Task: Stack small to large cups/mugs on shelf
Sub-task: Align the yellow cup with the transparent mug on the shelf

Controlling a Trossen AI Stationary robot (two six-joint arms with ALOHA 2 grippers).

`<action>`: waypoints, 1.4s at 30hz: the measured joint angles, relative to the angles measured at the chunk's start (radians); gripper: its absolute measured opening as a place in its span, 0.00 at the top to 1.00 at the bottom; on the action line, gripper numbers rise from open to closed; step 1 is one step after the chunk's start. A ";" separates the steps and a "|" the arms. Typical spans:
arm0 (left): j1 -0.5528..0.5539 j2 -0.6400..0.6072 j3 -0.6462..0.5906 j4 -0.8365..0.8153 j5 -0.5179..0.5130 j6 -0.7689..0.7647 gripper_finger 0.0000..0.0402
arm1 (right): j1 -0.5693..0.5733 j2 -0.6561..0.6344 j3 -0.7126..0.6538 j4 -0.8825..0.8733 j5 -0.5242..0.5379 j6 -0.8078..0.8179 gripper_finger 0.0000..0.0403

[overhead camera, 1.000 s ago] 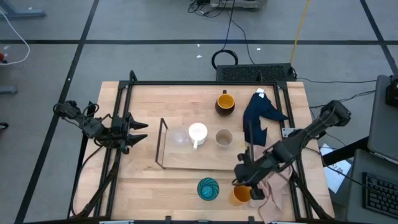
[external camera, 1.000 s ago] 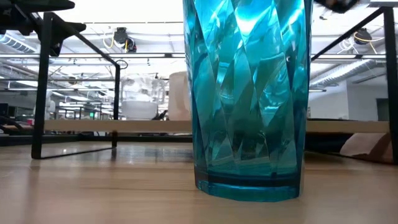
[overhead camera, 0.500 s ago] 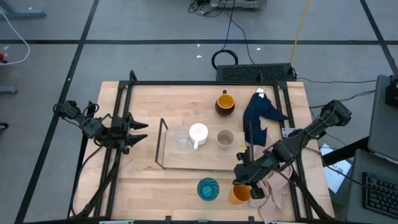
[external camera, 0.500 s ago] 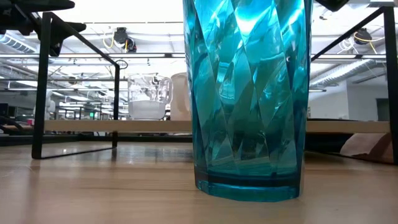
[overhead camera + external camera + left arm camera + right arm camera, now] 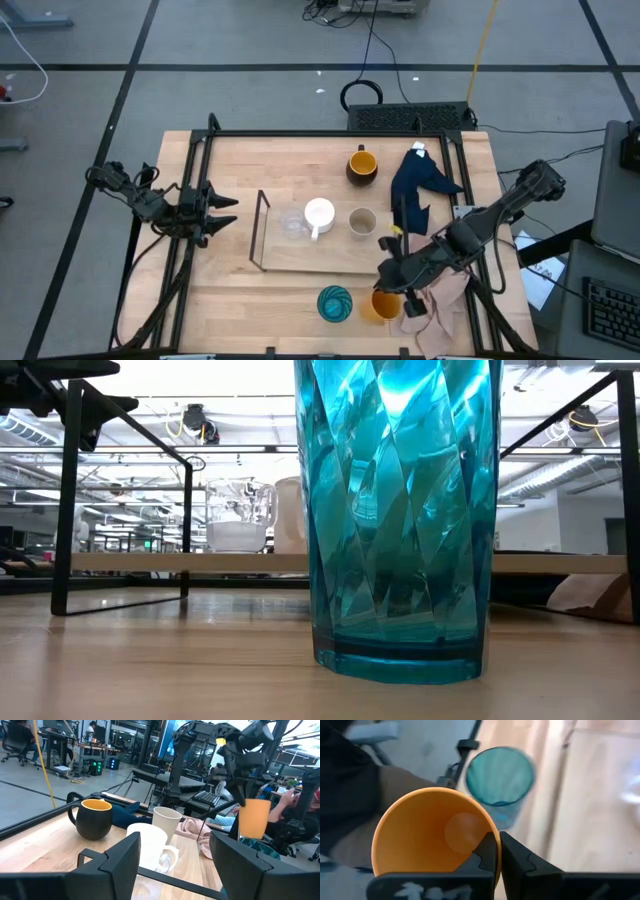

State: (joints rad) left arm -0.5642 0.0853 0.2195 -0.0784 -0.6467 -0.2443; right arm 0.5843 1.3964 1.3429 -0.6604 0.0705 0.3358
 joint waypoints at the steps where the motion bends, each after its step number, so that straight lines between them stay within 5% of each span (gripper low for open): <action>1: 0.000 0.000 0.000 0.000 0.000 0.000 0.41 | -0.005 0.000 0.017 -0.022 0.020 -0.023 1.00; 11: 0.000 0.000 0.000 -0.010 0.001 0.009 0.41 | -0.204 0.000 0.153 -0.113 0.092 -0.205 1.00; 20: 0.000 0.000 0.000 -0.012 0.001 0.032 0.41 | -0.427 0.038 0.160 0.054 0.069 -0.297 1.00; 29: 0.000 0.000 0.000 -0.034 0.001 0.022 0.41 | -0.500 0.234 0.345 0.077 -0.060 -0.376 1.00; 42: 0.000 0.000 0.000 -0.062 0.001 0.005 0.41 | -0.516 0.527 0.720 -0.200 -0.123 -0.378 1.00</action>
State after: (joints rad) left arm -0.5644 0.0852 0.2195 -0.1406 -0.6453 -0.2394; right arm 0.0681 1.9238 2.0631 -0.8607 -0.0524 -0.0419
